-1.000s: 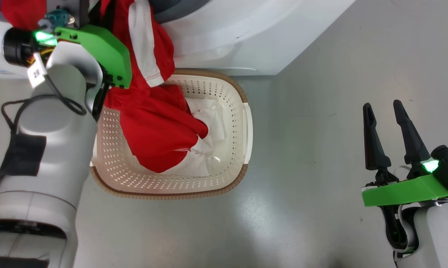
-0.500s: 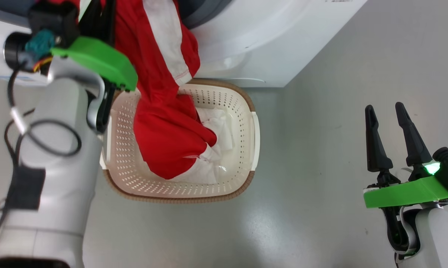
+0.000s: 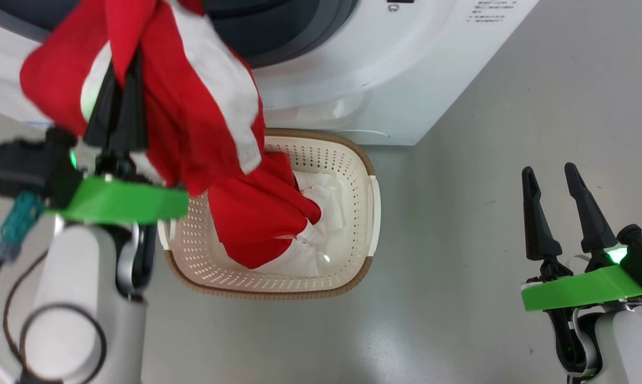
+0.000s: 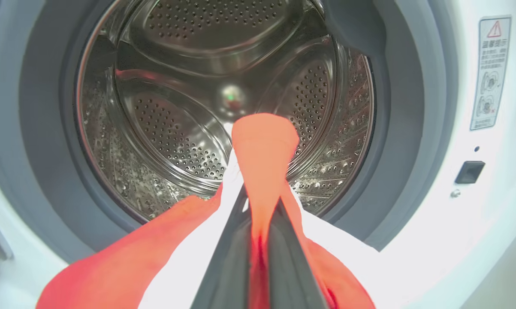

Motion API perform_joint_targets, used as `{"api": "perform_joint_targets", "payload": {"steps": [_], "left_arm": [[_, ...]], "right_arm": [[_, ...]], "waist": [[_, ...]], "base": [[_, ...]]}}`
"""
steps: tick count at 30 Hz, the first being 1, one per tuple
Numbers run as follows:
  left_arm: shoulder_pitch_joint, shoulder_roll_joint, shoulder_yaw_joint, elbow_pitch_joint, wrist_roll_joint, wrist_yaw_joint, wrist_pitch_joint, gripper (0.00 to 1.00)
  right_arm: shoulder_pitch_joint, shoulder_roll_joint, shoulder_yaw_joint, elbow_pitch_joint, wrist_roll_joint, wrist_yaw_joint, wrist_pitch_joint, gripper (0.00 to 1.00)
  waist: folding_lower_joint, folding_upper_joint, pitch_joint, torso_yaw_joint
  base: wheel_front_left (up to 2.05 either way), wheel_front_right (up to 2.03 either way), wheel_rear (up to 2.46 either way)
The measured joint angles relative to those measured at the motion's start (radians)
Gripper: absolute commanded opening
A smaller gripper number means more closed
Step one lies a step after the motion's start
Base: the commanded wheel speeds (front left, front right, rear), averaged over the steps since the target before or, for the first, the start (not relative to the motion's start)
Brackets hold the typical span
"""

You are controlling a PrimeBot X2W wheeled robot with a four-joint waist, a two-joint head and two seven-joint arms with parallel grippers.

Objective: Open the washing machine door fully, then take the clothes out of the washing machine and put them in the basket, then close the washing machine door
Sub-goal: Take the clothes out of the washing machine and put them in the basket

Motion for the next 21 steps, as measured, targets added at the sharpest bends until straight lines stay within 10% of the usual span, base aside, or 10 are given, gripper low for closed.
{"api": "perform_joint_targets", "payload": {"steps": [11,21], "left_arm": [[0.213,-0.003,-0.058,-0.104,-0.039,0.010,-0.002,0.00],[0.202,-0.003,-0.134,0.116,-0.063,0.017,-0.002,0.00]], "right_arm": [[0.001,-0.002,0.000,-0.002,0.000,0.000,0.000,1.00],[-0.003,-0.002,0.004,-0.013,0.000,0.000,0.000,1.00]], "waist": [[0.0000,0.0000,0.016,0.001],[0.0000,0.0000,0.080,-0.012]], "base": [[0.00,0.00,0.00],[0.00,0.00,0.00]]}}
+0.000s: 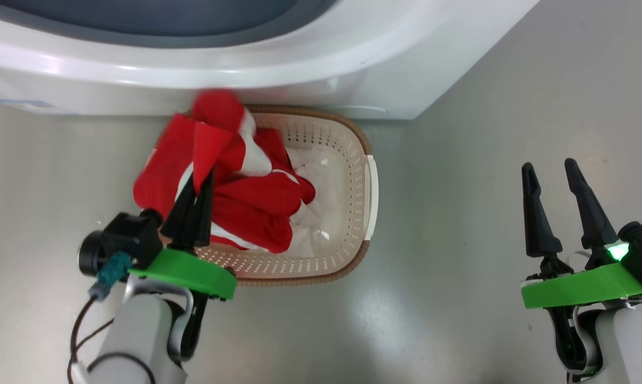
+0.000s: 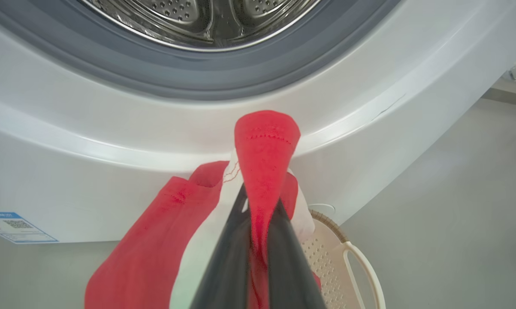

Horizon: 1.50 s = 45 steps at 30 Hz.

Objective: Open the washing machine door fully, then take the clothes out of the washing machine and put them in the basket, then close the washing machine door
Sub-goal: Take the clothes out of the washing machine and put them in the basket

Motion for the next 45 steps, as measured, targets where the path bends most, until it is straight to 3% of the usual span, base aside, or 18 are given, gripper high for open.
{"api": "perform_joint_targets", "payload": {"steps": [18,19,24,25,26,35,45], "left_arm": [[-0.281,-0.003,0.012,0.460,0.074,-0.028,0.000,0.00],[-0.290,-0.003,0.015,0.483,0.076,-0.028,0.000,0.05],[-0.307,-0.001,0.024,0.553,0.092,-0.035,0.000,0.82],[-0.310,-0.001,0.026,0.557,0.095,-0.035,0.000,0.94],[-0.310,-0.001,0.029,0.557,0.098,-0.035,0.000,1.00],[-0.299,-0.001,0.058,0.526,0.099,-0.035,0.000,1.00],[-0.178,-0.002,0.086,0.409,0.099,-0.035,0.000,1.00]], "right_arm": [[-0.080,0.007,0.000,-0.028,0.000,0.000,0.000,1.00],[-0.082,0.007,0.000,-0.028,0.000,0.000,0.000,1.00],[-0.083,0.008,0.000,-0.025,0.010,0.000,0.000,1.00],[-0.083,0.008,0.000,-0.024,0.010,0.000,0.000,1.00],[-0.083,0.008,0.000,-0.024,0.010,0.000,0.000,1.00],[-0.081,0.008,-0.001,-0.009,0.008,0.000,0.000,1.00],[-0.040,0.001,0.003,0.018,0.000,0.000,0.000,1.00]], "waist": [[0.0000,0.0000,0.166,-0.072],[0.0000,0.0000,0.170,-0.077],[0.0000,0.0000,0.173,-0.096],[0.0000,0.0000,0.169,-0.097],[0.0000,0.0000,0.165,-0.098],[0.0000,0.0000,0.106,-0.088],[0.0000,0.0000,0.002,-0.068]], "base": [[0.00,0.00,0.00],[0.00,0.00,0.00],[0.00,0.00,0.00],[0.00,0.00,0.00],[0.00,0.00,0.00],[0.00,0.00,0.00],[0.00,0.00,0.00]]}}
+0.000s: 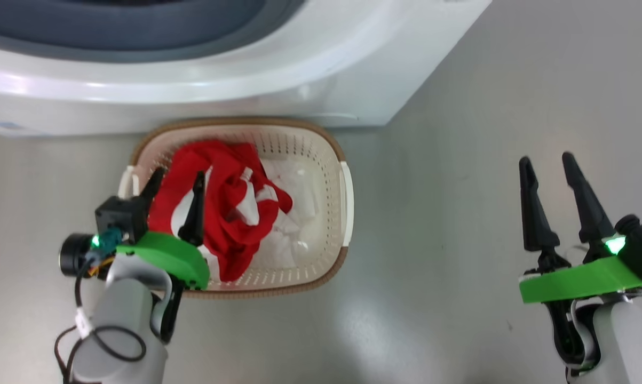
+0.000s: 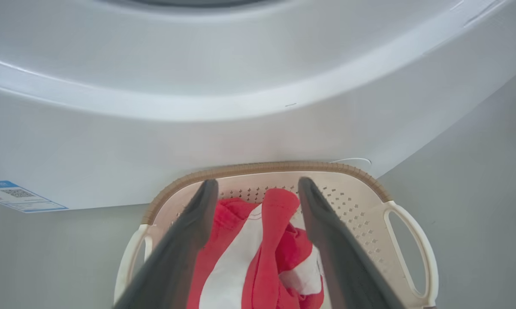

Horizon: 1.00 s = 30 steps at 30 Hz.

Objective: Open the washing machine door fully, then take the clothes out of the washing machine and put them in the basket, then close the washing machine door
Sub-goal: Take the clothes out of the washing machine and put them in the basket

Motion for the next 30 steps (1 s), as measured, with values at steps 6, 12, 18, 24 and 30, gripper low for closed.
{"api": "perform_joint_targets", "payload": {"steps": [6,12,18,24,30], "left_arm": [[0.113,-0.002,0.032,-0.115,0.008,-0.001,0.000,1.00],[0.212,-0.002,0.048,-0.210,0.009,-0.001,0.000,1.00],[0.314,-0.002,0.063,-0.316,0.009,-0.001,0.000,1.00],[0.416,0.000,0.077,-0.412,0.026,-0.001,0.000,1.00],[0.513,0.002,0.100,-0.498,0.035,-0.001,0.000,1.00]], "right_arm": [[0.059,-0.018,0.009,0.023,0.000,0.000,0.000,1.00],[0.116,-0.030,0.020,0.036,0.000,0.000,0.000,1.00],[0.176,-0.037,0.021,0.044,0.005,0.000,0.000,1.00],[0.230,-0.044,0.021,0.050,0.010,0.000,0.000,1.00],[0.283,-0.044,0.016,0.049,0.010,0.000,0.000,1.00]], "waist": [[0.0000,0.0000,-0.103,0.019],[0.0000,0.0000,-0.193,0.036],[0.0000,0.0000,-0.280,0.050],[0.0000,0.0000,-0.359,0.060],[0.0000,0.0000,-0.422,0.066]], "base": [[0.00,0.00,0.00],[0.00,0.00,0.00],[0.00,0.00,0.00],[0.00,0.00,0.00],[0.00,0.00,0.00]]}}
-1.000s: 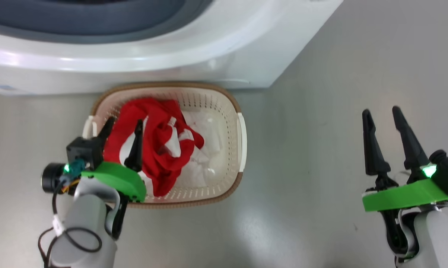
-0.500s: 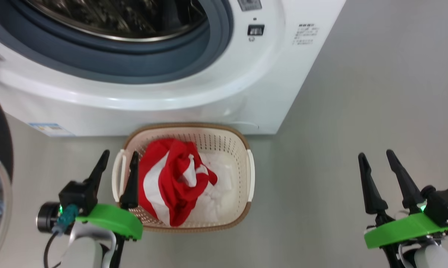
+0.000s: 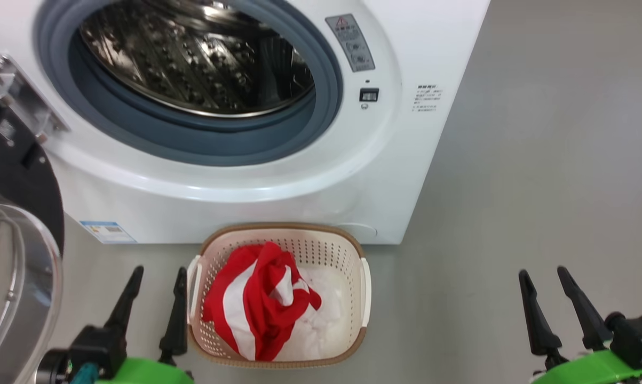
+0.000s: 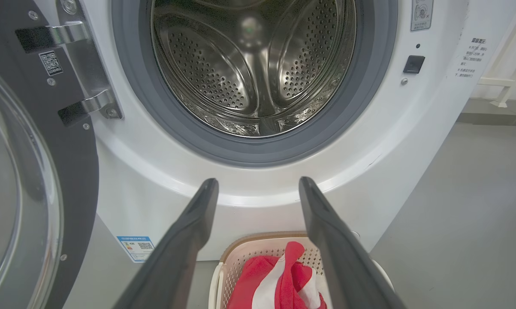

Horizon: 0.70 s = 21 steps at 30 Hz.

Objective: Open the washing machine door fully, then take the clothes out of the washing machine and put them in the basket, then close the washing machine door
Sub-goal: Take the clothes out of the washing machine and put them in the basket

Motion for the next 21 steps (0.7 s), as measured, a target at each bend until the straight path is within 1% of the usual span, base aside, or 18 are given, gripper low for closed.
{"api": "perform_joint_targets", "payload": {"steps": [11,21], "left_arm": [[0.161,0.003,0.027,-0.120,0.008,0.000,0.000,1.00],[0.196,0.005,0.042,-0.154,-0.003,0.000,0.000,1.00]], "right_arm": [[0.104,0.010,-0.025,-0.004,0.007,0.000,0.000,1.00],[0.113,0.013,-0.037,-0.008,0.007,0.000,0.000,1.00]], "waist": [[0.0000,0.0000,-0.080,0.005],[0.0001,0.0000,-0.080,0.007]], "base": [[0.00,0.00,0.00],[0.00,0.00,0.00]]}}
